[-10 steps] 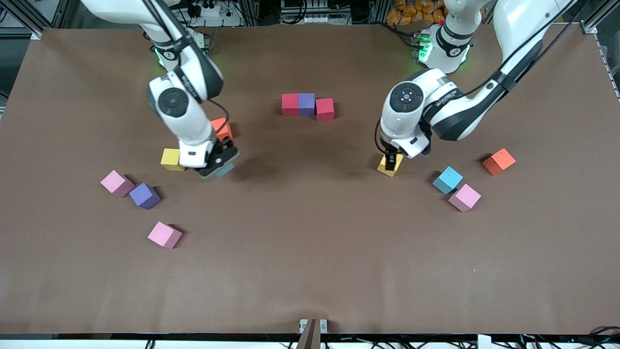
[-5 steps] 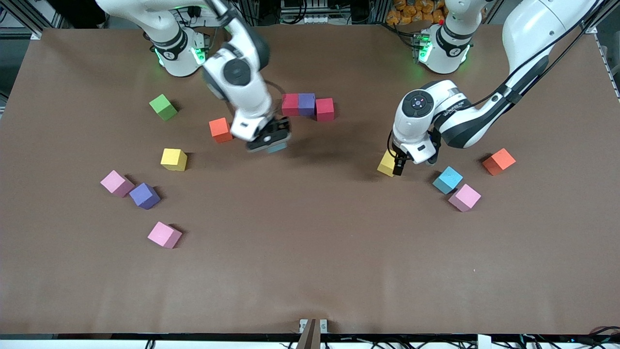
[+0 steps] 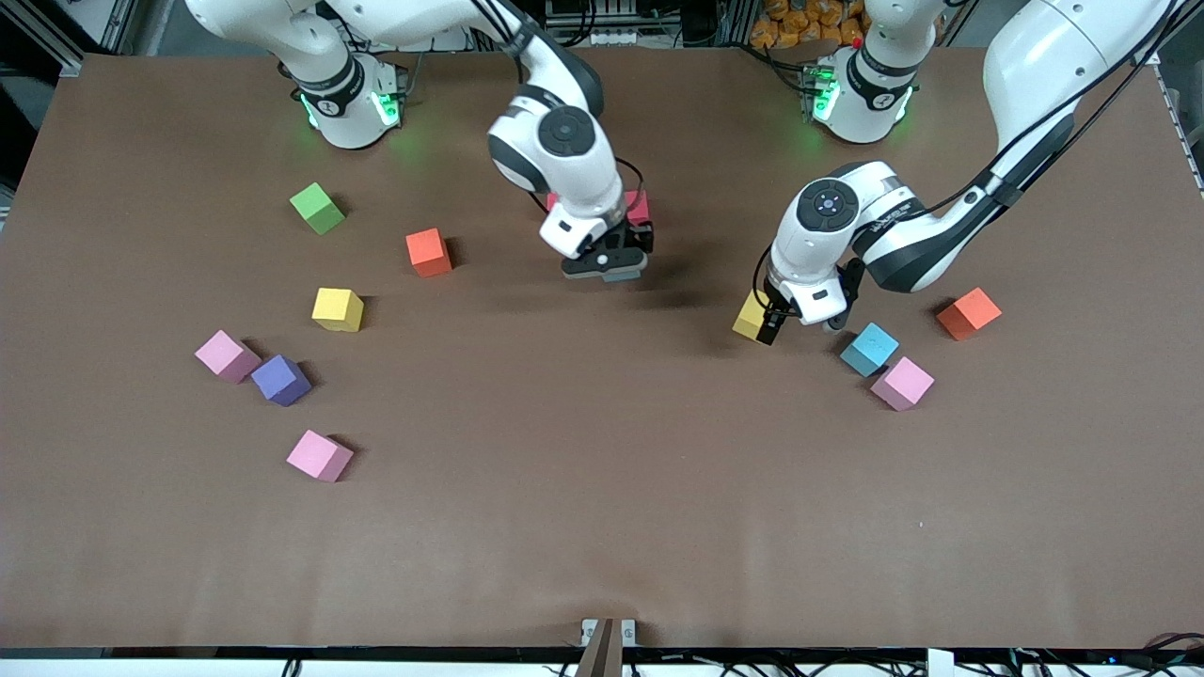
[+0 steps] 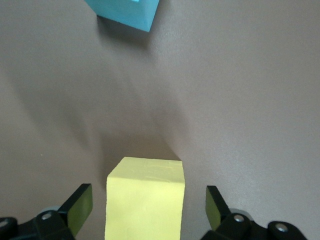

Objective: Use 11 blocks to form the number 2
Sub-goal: 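Carry the cyan cube with the right gripper while the left gripper grasps yellow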

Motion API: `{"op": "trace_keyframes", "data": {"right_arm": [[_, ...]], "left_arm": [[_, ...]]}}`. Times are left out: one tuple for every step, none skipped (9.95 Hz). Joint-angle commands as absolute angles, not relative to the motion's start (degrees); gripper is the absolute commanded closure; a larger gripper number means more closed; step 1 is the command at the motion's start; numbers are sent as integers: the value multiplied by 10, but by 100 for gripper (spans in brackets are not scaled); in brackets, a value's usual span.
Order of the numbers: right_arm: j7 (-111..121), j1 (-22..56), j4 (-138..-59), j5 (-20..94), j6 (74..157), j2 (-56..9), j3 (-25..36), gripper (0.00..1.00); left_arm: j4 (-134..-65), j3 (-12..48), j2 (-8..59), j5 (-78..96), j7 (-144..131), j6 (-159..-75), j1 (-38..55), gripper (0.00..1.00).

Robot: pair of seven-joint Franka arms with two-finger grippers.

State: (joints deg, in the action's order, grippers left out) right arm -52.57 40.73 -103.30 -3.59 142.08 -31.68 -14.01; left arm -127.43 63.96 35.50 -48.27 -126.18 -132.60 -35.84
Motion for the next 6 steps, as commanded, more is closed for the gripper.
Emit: {"op": "trace_keyframes", "data": {"right_arm": [[-550,470,-981,-48,1405,-370,-89,64],[-550,487,-981,-48,1402,-374,-76,64],[-550,502,-982,-48,1397,-378,-69,64],[-551,516,-984,-47,1395,-378,-62,64],[-552,524,-985,-47,1389,-378,-59,64],[-565,532,-986,-47,1381,-377,-59,64]], "left_arm": [[-1278,640,380,-497,-1256,-1339,-367,0],[-1278,631,381,-497,-1257,-1349,-361,0],[-1278,623,383,-497,-1257,-1353,-359,0],[-1278,616,390,-497,-1257,-1354,-353,0],[-1278,603,391,-499,-1257,-1355,-343,0],[-1278,592,391,-499,-1257,-1356,-332,0]]}}
